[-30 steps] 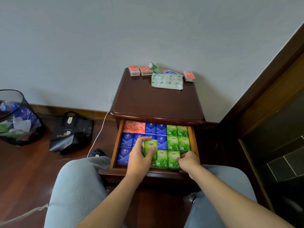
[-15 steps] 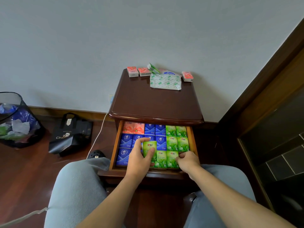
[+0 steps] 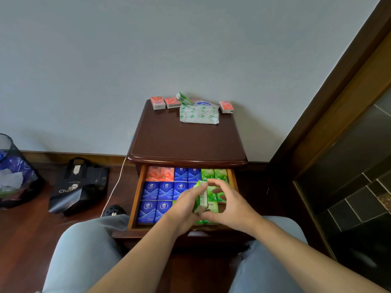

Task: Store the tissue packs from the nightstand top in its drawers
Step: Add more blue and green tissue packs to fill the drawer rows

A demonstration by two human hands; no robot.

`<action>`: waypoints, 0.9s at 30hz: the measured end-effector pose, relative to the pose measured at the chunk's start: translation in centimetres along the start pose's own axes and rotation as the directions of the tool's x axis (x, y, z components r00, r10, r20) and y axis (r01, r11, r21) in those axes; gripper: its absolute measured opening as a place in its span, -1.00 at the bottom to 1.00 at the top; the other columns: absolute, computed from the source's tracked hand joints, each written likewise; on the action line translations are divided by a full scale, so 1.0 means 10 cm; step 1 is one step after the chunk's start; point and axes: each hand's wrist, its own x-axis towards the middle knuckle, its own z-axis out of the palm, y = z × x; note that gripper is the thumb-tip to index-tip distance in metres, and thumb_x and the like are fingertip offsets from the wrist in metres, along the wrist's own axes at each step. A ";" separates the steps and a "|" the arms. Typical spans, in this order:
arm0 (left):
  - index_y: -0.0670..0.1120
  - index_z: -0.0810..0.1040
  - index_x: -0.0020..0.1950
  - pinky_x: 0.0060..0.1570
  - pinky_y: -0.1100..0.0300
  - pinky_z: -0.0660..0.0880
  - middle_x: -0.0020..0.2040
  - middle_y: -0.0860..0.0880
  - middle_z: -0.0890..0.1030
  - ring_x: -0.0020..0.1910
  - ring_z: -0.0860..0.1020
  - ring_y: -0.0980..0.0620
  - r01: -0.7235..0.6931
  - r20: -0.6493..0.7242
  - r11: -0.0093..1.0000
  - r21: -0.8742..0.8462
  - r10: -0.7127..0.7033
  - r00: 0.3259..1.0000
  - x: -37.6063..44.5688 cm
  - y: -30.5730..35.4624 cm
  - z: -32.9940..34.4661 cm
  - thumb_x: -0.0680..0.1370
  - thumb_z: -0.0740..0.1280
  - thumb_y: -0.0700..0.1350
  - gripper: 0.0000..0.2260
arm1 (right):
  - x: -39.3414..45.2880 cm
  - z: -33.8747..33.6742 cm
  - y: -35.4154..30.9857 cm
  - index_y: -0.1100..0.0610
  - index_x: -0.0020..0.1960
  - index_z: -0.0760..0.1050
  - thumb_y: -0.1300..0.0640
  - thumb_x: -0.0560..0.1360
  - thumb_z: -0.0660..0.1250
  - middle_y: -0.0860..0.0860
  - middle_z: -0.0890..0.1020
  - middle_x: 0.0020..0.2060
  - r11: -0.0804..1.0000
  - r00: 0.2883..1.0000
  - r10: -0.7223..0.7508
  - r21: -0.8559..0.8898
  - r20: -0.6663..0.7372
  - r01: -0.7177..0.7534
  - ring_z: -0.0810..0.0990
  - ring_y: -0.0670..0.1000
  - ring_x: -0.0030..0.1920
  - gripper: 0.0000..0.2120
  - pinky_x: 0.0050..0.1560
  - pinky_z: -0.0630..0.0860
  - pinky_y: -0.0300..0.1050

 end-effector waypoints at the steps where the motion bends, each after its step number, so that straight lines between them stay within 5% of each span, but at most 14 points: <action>1: -0.15 0.66 0.26 -0.06 -0.08 0.68 0.08 -0.17 0.73 -0.06 0.73 -0.15 0.030 0.044 0.998 -0.053 -0.027 0.999 -0.01 0.00 0.03 0.59 0.38 0.04 -0.65 | 0.00 -0.01 0.00 -0.30 0.49 0.27 -0.38 0.26 0.61 -0.35 0.42 0.39 1.000 1.000 -0.014 -0.014 -0.014 0.013 0.44 -0.24 0.40 -0.09 0.38 0.47 -0.19; 4: -0.15 0.67 0.28 -0.14 0.00 0.66 0.16 -0.20 0.71 -0.05 0.72 -0.13 0.090 0.124 0.991 -0.096 -0.078 0.989 0.00 -0.03 0.09 0.62 0.31 0.03 -0.65 | -0.02 -0.04 0.00 -0.38 0.50 0.22 -0.38 0.24 0.63 -0.46 0.37 0.35 1.000 0.999 -0.024 -0.003 -0.031 0.024 0.42 -0.25 0.42 -0.04 0.39 0.46 -0.18; 9: 0.01 0.41 0.46 0.23 -0.16 0.61 0.23 -0.14 0.67 0.19 0.68 -0.12 -0.067 -0.072 0.923 0.379 0.101 0.992 0.09 -0.11 0.19 0.48 0.58 0.02 -0.39 | -0.06 -0.04 0.05 -0.25 0.52 0.25 -0.30 0.27 0.65 -0.35 0.37 0.43 0.993 0.993 -0.112 -0.031 -0.049 0.110 0.37 -0.20 0.49 -0.05 0.44 0.45 -0.15; 13: -0.12 0.42 0.47 -0.01 -0.06 0.65 0.22 -0.24 0.67 0.11 0.70 -0.15 0.002 -0.033 0.982 0.191 0.004 0.999 0.11 -0.12 0.27 0.57 0.46 -0.08 -0.50 | -0.08 -0.07 0.11 -0.26 0.53 0.18 -0.26 0.20 0.71 -0.27 0.50 0.37 0.997 0.998 -0.001 0.071 -0.063 0.005 0.54 -0.25 0.35 0.06 0.26 0.54 -0.30; 15: -0.16 0.47 0.44 0.03 -0.12 0.63 0.26 -0.26 0.65 0.11 0.67 -0.17 0.026 0.015 0.989 0.144 -0.028 0.999 0.14 -0.14 0.26 0.62 0.38 -0.06 -0.58 | -0.10 -0.09 0.15 -0.29 0.47 0.22 -0.29 0.17 0.70 -0.32 0.52 0.30 0.998 0.996 0.040 0.043 -0.081 -0.037 0.56 -0.29 0.28 0.01 0.17 0.53 -0.40; 18: -0.04 0.41 0.44 0.06 -0.05 0.64 0.24 -0.12 0.63 0.12 0.64 -0.07 0.010 -0.133 0.951 0.310 0.033 0.991 0.17 -0.19 0.21 0.63 0.35 0.02 -0.60 | -0.10 -0.15 0.24 -0.29 0.35 0.31 -0.30 0.21 0.64 -0.36 0.51 0.19 0.992 0.996 0.039 -0.113 -0.084 -0.049 0.53 -0.28 0.22 -0.18 0.12 0.51 -0.39; 20: 0.03 0.38 0.43 -0.13 0.18 0.54 0.18 0.02 0.58 0.00 0.60 0.08 -0.038 -0.221 0.779 0.626 0.224 0.949 0.17 -0.22 0.13 0.66 0.31 -0.01 -0.65 | -0.09 -0.19 0.32 -0.23 0.41 0.32 -0.32 0.26 0.55 -0.30 0.46 0.21 0.950 0.998 0.015 -0.311 -0.060 -0.033 0.41 -0.22 0.23 -0.20 0.23 0.48 -0.24; 22: 0.05 0.45 0.39 -0.06 0.23 0.49 0.24 0.05 0.54 0.03 0.57 0.11 -0.088 -0.129 0.470 0.878 0.410 0.903 0.18 -0.29 0.00 0.65 0.29 -0.09 -0.70 | -0.08 -0.20 0.41 -0.15 0.51 0.32 -0.33 0.30 0.52 -0.18 0.44 0.26 0.875 0.999 0.017 -0.483 -0.034 -0.031 0.34 -0.09 0.28 -0.15 0.30 0.46 -0.14; 24: 0.06 0.53 0.35 0.21 0.15 0.46 0.31 0.04 0.52 0.24 0.50 0.06 -0.116 0.011 0.208 0.971 0.446 0.895 0.20 -0.39 -0.14 0.63 0.27 -0.12 -0.71 | -0.06 -0.20 0.46 -0.11 0.54 0.32 -0.28 0.34 0.53 -0.12 0.46 0.28 0.806 1.000 0.024 -0.591 -0.020 -0.031 0.37 -0.02 0.31 -0.15 0.31 0.46 -0.11; 27: 0.12 0.54 0.36 0.34 0.06 0.39 0.34 0.12 0.50 0.35 0.42 0.05 -0.109 0.112 -0.032 0.994 0.415 0.903 0.19 -0.50 -0.21 0.66 0.21 -0.02 -0.71 | -0.03 -0.16 0.51 -0.03 0.46 0.37 -0.22 0.35 0.55 -0.09 0.54 0.24 0.674 1.000 0.004 -0.739 0.021 0.013 0.45 0.02 0.26 -0.23 0.36 0.41 -0.09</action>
